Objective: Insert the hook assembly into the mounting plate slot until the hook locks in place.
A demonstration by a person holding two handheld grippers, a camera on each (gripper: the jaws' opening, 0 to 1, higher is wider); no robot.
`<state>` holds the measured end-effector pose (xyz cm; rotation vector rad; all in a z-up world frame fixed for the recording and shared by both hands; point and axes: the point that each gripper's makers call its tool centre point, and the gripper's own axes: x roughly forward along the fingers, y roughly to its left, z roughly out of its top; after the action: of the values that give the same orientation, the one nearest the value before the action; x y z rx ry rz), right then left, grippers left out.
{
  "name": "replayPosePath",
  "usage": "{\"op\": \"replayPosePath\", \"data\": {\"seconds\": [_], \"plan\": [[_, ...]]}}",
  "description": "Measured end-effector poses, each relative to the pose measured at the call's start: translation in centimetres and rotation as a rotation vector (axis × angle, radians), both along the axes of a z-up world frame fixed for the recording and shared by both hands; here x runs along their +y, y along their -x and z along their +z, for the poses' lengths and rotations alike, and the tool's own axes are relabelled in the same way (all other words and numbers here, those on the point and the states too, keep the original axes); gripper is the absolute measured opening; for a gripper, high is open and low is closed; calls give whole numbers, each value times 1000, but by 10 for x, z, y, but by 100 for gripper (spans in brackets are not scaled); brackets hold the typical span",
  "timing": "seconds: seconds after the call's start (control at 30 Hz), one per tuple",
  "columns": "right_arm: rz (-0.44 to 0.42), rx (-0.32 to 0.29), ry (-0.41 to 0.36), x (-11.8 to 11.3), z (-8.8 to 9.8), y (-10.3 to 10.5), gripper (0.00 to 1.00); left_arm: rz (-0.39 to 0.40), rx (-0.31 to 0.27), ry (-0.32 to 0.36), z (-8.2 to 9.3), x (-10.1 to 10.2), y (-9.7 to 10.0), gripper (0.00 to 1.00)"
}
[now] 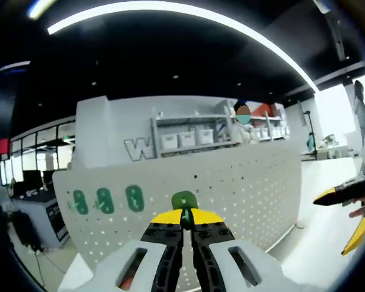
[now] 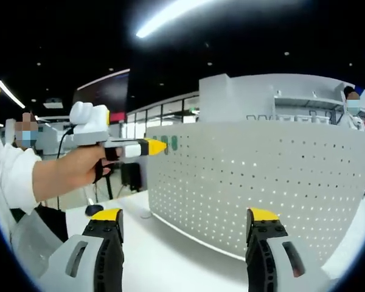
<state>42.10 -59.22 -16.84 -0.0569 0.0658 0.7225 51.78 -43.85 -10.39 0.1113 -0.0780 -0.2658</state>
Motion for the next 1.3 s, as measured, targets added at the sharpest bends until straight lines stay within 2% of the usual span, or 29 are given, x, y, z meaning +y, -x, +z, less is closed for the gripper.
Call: {"op": "replayPosePath", "data": {"seconds": [0.43, 0.53, 0.9, 1.3], "plan": [[-20, 13, -4, -9, -2, -5, 83, 49, -36, -12, 14, 2, -30, 3], [-24, 14, -6, -12, -2, -6, 83, 60, -40, -29, 13, 3, -37, 3], [-49, 24, -14, -25, -4, -11, 82, 86, -34, -15, 9, 6, -52, 3], [-63, 49, -31, -31, -12, -16, 81, 107, -41, -57, 5, 7, -66, 3]]}}
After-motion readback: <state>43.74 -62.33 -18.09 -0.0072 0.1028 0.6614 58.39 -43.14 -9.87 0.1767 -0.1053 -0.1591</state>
